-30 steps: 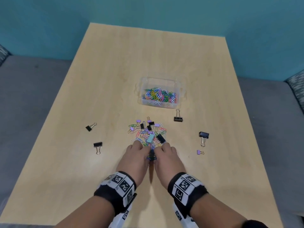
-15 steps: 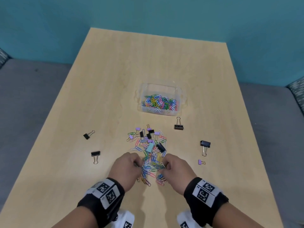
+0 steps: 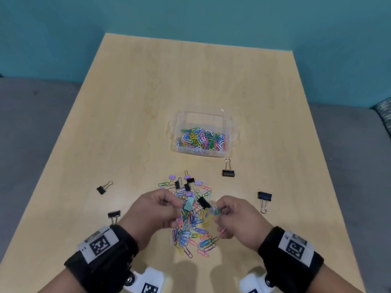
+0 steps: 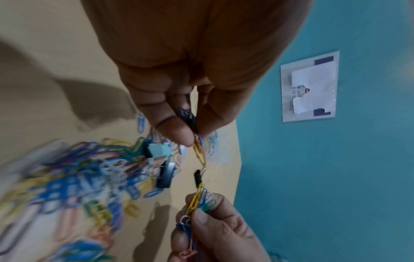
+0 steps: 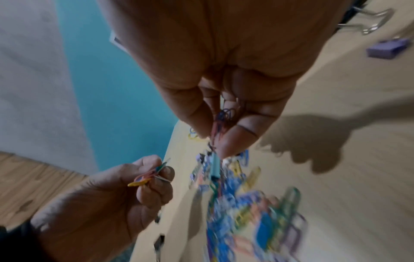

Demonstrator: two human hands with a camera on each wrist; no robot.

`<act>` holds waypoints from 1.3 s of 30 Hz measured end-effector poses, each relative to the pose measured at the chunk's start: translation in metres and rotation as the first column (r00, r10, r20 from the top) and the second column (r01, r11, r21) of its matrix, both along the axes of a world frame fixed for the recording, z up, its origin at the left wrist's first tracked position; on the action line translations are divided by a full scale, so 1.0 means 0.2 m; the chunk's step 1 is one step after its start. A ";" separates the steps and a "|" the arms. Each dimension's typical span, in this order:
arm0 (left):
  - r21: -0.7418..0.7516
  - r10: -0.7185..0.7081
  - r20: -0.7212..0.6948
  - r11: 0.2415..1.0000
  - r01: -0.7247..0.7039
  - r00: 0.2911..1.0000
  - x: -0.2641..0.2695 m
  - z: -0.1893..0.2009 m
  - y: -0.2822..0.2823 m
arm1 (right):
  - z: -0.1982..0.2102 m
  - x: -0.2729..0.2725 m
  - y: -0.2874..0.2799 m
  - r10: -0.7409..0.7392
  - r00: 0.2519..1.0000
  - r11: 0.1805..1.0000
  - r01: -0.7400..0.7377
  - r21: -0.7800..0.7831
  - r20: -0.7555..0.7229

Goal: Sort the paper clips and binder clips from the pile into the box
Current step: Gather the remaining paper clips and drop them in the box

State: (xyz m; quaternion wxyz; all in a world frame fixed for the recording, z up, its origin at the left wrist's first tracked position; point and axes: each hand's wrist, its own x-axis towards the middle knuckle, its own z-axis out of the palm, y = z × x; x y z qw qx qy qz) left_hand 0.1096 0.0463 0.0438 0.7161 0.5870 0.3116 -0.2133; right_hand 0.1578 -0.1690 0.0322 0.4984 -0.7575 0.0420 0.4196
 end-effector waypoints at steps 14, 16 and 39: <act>0.249 0.046 0.224 0.963 -0.103 0.973 0.81 0.12 -0.04 | 0.19 0.78 0.25 -0.092 0.939 0.989 0.125 -0.078 0.331; 0.302 0.004 0.225 0.950 -0.073 0.974 0.80 0.12 -0.04 | 0.19 0.79 0.25 0.028 0.923 0.974 0.062 -0.218 0.385; 0.605 -0.403 0.147 0.759 0.241 0.903 -0.29 -0.16 -0.14 | -0.06 -0.31 0.06 0.323 0.881 0.932 -0.232 -0.278 0.347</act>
